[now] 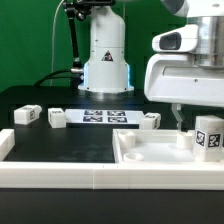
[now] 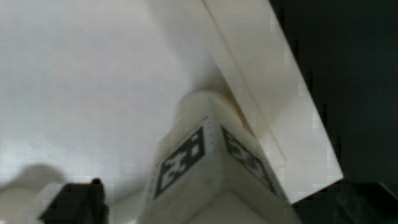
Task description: Assemble one leg
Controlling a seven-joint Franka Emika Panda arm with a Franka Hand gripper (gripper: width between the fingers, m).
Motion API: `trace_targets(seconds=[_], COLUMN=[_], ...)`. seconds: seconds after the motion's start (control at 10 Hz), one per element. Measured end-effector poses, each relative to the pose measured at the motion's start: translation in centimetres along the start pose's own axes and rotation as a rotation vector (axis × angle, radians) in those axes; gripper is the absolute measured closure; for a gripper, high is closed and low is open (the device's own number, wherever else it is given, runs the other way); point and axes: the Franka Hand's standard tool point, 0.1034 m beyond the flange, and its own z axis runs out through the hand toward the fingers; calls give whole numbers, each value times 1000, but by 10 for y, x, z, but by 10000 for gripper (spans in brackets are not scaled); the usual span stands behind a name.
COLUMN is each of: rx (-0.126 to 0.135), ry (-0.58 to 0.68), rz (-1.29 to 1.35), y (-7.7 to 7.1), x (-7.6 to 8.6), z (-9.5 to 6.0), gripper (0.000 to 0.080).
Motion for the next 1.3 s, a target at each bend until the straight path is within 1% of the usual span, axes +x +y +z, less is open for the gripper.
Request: trace_targets(seconds=[0.2,0.6,0.7,0.8,0.9,1.0,1.1,1.3], rx=[-1,-2,-3,-5,-15,-17,-17,-17], ry=[0,1,1,2,5,5,5,5], rz=[-173,-375,-464,-532,-611,-667,-649,-649], y=[0,0,0,0,0,1,1,2], x=[0,0,0,0,1,2,2,2], z=[0,0,0,0,-1,0,0,0], gripper=[151,151,151,151,151,151,151,402])
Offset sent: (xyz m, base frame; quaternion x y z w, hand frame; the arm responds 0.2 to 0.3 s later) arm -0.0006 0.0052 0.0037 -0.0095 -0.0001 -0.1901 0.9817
